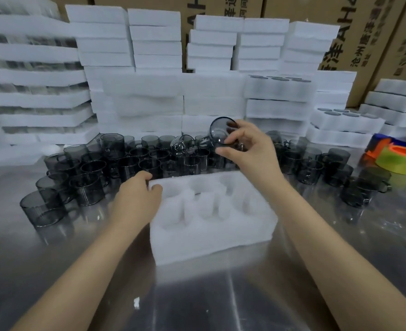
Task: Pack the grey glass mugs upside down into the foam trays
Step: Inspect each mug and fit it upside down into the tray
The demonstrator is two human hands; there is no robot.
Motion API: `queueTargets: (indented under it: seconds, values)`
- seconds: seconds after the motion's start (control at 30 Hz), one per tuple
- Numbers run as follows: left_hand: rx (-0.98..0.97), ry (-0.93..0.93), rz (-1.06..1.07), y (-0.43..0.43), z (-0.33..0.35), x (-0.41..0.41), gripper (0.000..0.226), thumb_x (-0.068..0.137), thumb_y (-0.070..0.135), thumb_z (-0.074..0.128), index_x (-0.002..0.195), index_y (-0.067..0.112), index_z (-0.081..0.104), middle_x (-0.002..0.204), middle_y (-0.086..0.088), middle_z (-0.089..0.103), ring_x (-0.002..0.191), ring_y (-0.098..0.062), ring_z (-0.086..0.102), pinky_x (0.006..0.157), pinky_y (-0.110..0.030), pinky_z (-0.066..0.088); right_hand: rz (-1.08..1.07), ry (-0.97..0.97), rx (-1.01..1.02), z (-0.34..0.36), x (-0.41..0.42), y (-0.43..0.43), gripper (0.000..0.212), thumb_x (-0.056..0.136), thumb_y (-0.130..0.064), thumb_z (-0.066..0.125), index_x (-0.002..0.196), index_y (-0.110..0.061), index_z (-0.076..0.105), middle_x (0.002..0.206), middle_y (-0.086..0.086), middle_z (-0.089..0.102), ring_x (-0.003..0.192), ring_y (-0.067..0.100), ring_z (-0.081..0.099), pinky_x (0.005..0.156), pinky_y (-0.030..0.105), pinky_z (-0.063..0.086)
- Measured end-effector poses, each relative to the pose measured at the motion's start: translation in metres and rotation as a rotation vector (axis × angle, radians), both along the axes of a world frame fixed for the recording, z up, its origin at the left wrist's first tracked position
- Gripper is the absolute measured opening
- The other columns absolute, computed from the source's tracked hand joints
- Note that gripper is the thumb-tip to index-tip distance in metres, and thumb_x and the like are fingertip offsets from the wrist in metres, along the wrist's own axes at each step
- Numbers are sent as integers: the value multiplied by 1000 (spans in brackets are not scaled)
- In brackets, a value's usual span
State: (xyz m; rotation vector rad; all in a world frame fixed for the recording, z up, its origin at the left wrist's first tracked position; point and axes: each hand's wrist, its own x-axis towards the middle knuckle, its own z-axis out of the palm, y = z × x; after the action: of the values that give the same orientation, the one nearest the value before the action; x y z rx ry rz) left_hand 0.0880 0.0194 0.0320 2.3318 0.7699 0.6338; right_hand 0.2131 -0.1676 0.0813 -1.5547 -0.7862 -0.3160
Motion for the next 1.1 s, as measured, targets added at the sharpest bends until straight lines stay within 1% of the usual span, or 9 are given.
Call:
queueTargets:
  seconds: [0.13,0.27,0.37,0.47,0.6,0.7,0.77,0.9,1.1]
  values:
    - [63,-257,-129,-7,4,2,32,99,21,47,127,11,59,128,-4,60,114,-19,55,96,-30,41,215,-27,1,-12,-27,18,78,70,12,75,123,-38,49,117,-11,55,116,4,55,84,26,55]
    - [-238,-287,-472,-20,7,-1,51,90,55,54,134,29,49,127,19,57,119,5,49,93,-17,36,180,-258,-173,-23,-33,20,59,71,6,78,125,-7,58,122,2,53,119,14,52,93,37,53]
    - [-179,-254,-539,-24,4,-3,63,81,63,56,137,37,41,130,29,51,122,19,39,101,-19,33,208,-232,-160,-24,-37,20,52,74,6,75,121,-8,59,124,2,52,119,11,51,91,30,53]
    - [-182,-299,-516,-24,4,-4,53,89,47,56,138,35,40,133,25,52,127,13,40,108,-28,34,220,-243,-168,-27,-37,20,50,75,2,77,121,-7,59,125,4,52,119,8,50,91,22,51]
    - [-181,-307,-534,-24,2,-2,63,85,54,55,141,31,38,135,19,52,129,7,41,109,-28,34,237,-243,-162,-28,-38,20,51,76,1,77,121,-11,58,126,2,52,119,7,50,92,17,48]
    - [-250,-364,-529,-23,1,0,47,87,36,65,128,33,42,127,20,55,120,13,46,106,-23,37,293,-126,-162,-28,-39,20,54,74,-1,79,119,-19,55,124,2,53,114,12,56,93,25,51]
    - [-341,-418,-572,-21,-1,1,52,82,24,75,119,33,39,124,11,58,119,4,52,107,-28,40,356,-42,-162,-28,-39,19,55,74,0,79,120,-17,54,122,0,56,110,11,58,91,28,53]
    - [-381,-446,-634,-19,-3,2,73,63,35,78,123,34,35,119,5,64,114,-9,60,102,-33,44,420,-57,-217,-29,-41,17,56,75,2,78,121,-21,54,125,-1,56,114,8,58,91,28,53]
    - [-219,-315,-601,-15,0,1,80,64,53,69,135,36,35,114,26,59,113,3,56,101,-30,44,392,-80,-209,-29,-42,17,55,75,2,77,121,-20,55,123,-2,58,114,10,58,90,29,54]
